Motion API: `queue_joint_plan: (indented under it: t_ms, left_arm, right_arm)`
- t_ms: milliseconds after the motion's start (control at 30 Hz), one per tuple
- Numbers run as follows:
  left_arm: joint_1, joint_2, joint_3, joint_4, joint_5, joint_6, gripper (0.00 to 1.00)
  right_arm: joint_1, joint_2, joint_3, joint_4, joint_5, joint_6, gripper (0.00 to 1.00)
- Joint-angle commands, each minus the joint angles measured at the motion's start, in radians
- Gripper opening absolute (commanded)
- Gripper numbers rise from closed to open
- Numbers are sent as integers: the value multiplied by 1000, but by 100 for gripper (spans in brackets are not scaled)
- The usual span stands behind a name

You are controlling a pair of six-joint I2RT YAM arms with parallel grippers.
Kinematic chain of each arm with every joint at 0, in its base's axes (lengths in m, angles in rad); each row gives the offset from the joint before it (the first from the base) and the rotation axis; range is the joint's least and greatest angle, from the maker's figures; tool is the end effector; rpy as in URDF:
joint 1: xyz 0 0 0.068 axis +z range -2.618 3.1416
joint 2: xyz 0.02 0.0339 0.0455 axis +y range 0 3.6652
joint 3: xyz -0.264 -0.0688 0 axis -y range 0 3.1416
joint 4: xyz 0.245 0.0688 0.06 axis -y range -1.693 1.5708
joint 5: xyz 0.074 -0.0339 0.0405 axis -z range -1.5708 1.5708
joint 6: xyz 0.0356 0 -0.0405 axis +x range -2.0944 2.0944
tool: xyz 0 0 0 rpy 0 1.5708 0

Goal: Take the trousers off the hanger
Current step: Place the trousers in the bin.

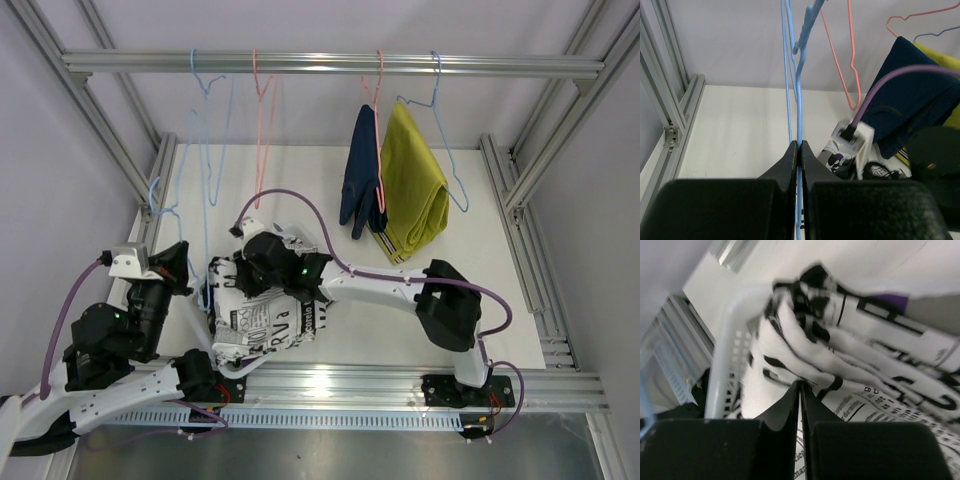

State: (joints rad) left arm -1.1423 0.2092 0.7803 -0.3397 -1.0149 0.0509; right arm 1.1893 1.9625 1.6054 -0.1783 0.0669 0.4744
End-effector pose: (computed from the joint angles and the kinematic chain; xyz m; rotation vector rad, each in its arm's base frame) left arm 0.0382 -0.0109 0.3725 -0.0227 1.4528 -0.2143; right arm 0.1755 0.4311 0.2722 -0.7453 2.1177 0.8943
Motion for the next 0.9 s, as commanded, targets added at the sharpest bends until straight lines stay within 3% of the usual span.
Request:
queue_joint_plan:
  t_ms: [0, 267, 700, 867]
  left_arm:
    - [6, 19, -4, 18, 30, -10, 1]
    - [6, 12, -7, 14, 33, -14, 0]
    - [6, 16, -9, 15, 30, -14, 0]
    - [6, 19, -7, 11, 30, -16, 0]
  right_arm:
    - [15, 56, -76, 89, -90, 49, 6]
    - [23, 111, -125, 111, -85, 87, 6]
    - [47, -160, -130, -42, 95, 24, 9]
    - [49, -246, -208, -53, 132, 24, 9]
